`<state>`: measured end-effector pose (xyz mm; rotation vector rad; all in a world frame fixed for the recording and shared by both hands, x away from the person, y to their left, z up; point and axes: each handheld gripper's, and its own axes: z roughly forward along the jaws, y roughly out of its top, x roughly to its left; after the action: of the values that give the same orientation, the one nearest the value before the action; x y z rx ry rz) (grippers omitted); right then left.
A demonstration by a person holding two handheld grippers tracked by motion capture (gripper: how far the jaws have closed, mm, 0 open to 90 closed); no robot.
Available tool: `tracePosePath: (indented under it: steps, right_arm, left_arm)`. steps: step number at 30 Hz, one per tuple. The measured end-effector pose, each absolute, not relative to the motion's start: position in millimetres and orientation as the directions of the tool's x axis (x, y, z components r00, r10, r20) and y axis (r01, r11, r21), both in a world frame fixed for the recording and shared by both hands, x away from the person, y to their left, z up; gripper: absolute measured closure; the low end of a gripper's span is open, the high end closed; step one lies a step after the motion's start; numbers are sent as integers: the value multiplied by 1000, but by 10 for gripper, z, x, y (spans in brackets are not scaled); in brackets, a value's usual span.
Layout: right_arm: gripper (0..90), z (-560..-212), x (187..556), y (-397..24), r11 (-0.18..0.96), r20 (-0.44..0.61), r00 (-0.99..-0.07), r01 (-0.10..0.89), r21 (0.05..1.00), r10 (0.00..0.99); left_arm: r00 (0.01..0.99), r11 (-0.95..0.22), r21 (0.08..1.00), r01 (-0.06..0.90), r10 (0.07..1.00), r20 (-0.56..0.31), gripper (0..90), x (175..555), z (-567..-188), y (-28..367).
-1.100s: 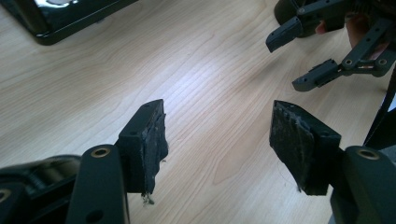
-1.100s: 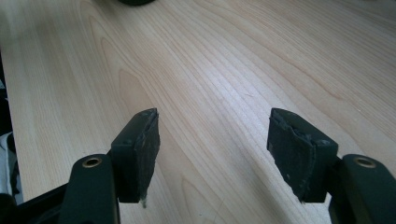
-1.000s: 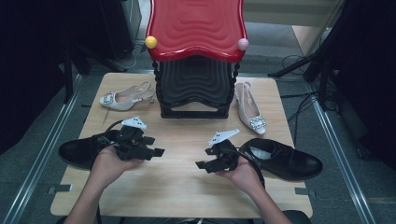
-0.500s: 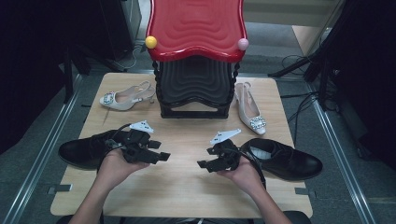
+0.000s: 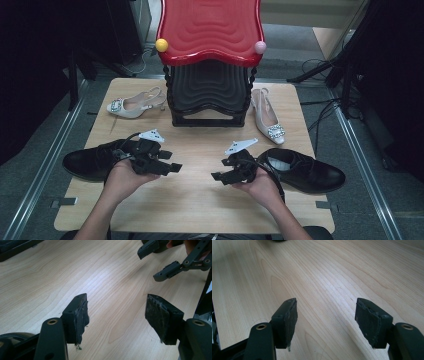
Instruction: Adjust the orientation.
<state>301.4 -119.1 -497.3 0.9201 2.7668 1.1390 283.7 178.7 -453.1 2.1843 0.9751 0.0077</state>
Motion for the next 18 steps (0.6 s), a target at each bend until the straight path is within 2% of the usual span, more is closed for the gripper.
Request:
tracePosePath:
  steps: [18]
  right_arm:
    - [353, -4976, 3016, -1190, 563, 208, -828, 517, 645, 521]
  left_arm:
    - [703, -441, 615, 654, 656, -277, 351, 2844, -4534, 1826]
